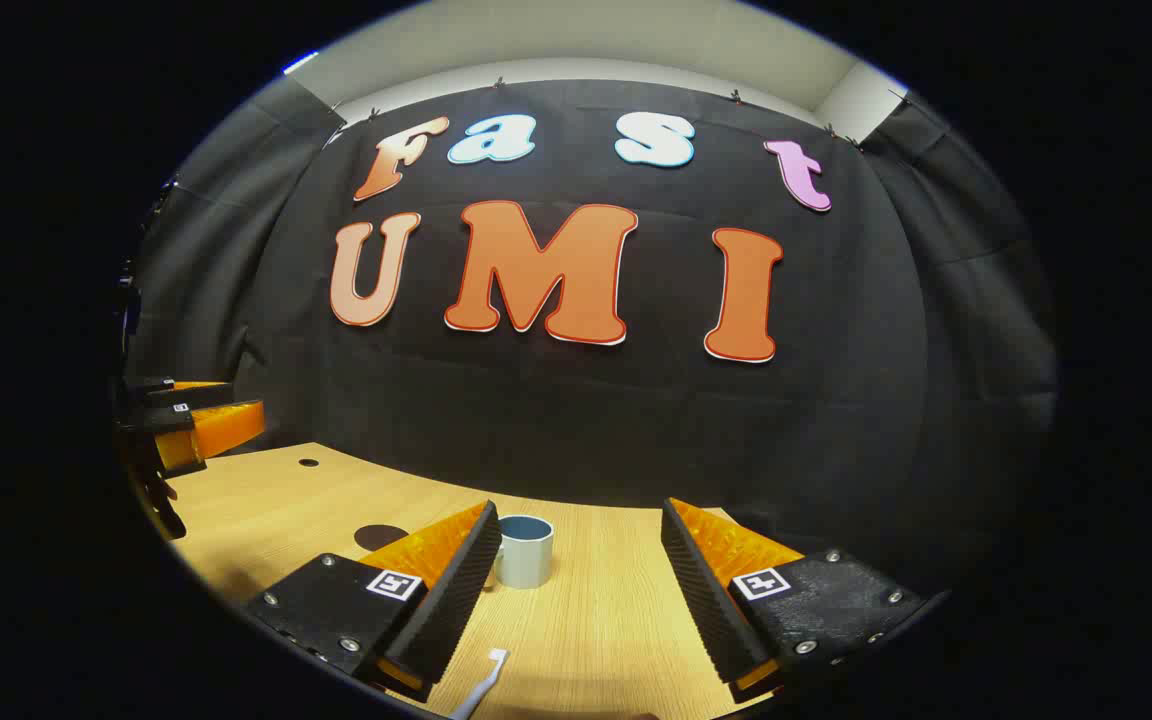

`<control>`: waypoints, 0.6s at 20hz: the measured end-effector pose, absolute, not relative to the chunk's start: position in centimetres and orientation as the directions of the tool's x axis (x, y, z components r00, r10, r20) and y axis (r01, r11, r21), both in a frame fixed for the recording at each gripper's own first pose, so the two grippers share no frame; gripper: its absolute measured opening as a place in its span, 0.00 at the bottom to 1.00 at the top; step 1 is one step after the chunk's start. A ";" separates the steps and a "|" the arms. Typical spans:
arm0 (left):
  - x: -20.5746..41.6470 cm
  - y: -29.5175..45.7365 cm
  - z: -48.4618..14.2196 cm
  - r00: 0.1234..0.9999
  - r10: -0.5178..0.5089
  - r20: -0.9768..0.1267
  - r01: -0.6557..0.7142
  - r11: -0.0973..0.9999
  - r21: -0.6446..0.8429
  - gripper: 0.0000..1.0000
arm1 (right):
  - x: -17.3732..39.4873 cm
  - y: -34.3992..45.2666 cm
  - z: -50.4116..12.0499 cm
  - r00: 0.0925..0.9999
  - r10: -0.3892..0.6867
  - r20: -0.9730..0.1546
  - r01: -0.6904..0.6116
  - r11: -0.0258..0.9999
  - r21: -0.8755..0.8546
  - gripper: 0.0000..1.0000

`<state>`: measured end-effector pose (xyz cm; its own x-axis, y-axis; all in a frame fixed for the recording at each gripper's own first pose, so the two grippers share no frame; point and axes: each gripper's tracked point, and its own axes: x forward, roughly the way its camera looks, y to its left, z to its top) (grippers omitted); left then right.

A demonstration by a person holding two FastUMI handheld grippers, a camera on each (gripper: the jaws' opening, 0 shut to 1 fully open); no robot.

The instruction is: Put the toothbrush and toothpaste on the desktop into the cup, then pick up the cup and place it on the coaster on the desktop.

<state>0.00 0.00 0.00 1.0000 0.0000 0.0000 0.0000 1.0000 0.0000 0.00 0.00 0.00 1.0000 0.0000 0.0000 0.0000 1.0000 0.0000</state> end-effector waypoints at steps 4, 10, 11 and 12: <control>-0.1 -0.5 -0.6 1.000 -0.003 -0.013 0.003 1.000 0.002 0.96 | -0.1 0.1 -0.5 1.000 0.004 -0.016 -0.004 1.000 0.001 0.97; -0.3 -0.9 -0.7 1.000 -0.013 -0.026 0.013 1.000 0.008 0.96 | -0.2 0.4 -0.7 0.999 0.017 -0.029 -0.016 1.000 0.016 0.97; -0.3 -1.0 -0.7 0.999 -0.014 -0.029 0.014 1.000 0.006 0.96 | -0.4 0.4 -0.7 0.999 0.022 -0.031 -0.021 1.000 0.019 0.97; -0.3 -1.0 -0.8 0.999 -0.013 -0.030 0.013 1.000 0.005 0.96 | -0.5 0.4 -0.7 0.999 0.022 -0.032 -0.022 1.000 0.021 0.97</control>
<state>-0.33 -0.96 -0.79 0.9995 -0.0129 -0.0302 0.0131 0.9999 0.0052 -0.46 0.38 -0.66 0.9992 0.0224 -0.0316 -0.0217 0.9995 0.0213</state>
